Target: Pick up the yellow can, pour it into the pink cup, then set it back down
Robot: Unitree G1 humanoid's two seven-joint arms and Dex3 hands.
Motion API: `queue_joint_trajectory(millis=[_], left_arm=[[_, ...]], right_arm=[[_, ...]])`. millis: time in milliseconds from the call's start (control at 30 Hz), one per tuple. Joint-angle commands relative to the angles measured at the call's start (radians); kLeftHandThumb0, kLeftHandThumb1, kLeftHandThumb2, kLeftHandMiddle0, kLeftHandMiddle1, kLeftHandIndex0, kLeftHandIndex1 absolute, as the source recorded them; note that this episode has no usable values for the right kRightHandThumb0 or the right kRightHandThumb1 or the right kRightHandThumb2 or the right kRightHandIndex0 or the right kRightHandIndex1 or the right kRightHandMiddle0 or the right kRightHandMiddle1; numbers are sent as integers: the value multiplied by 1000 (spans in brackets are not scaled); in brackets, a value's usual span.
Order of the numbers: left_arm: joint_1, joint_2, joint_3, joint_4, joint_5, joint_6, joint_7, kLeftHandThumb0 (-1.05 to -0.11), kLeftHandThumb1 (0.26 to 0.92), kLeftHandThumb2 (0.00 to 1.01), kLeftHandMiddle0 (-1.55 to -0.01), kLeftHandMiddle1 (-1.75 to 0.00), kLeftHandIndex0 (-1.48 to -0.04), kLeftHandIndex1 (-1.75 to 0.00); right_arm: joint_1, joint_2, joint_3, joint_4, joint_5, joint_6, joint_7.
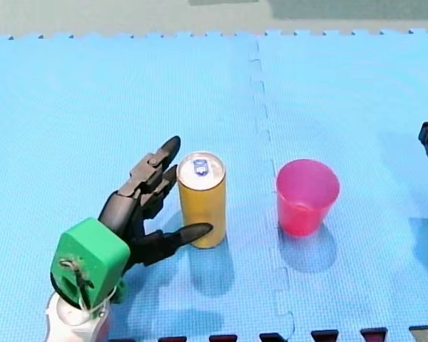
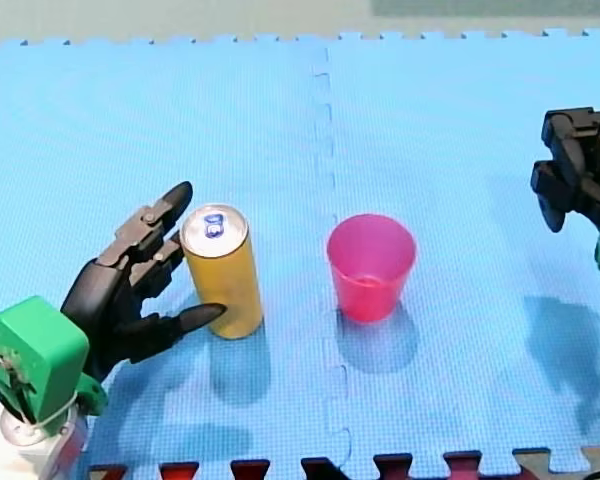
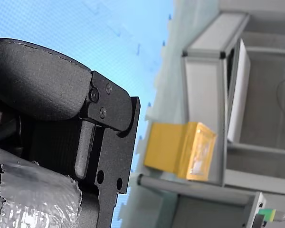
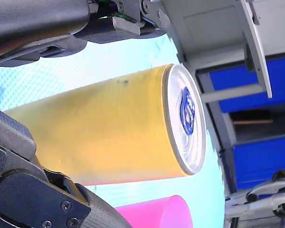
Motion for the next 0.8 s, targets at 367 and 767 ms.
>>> queue_joint_trajectory(millis=[367, 767], left_arm=[[-22, 18, -1, 18, -6, 15, -34, -766, 651, 1, -227, -4, -226, -5], [-31, 31, -4, 45, -12, -19, -79, -758, 644, 0, -233, -4, -240, -4]], right_arm=[[2, -11, 1, -9, 1, -12, 2], [4, -13, 2, -14, 3, -14, 9]])
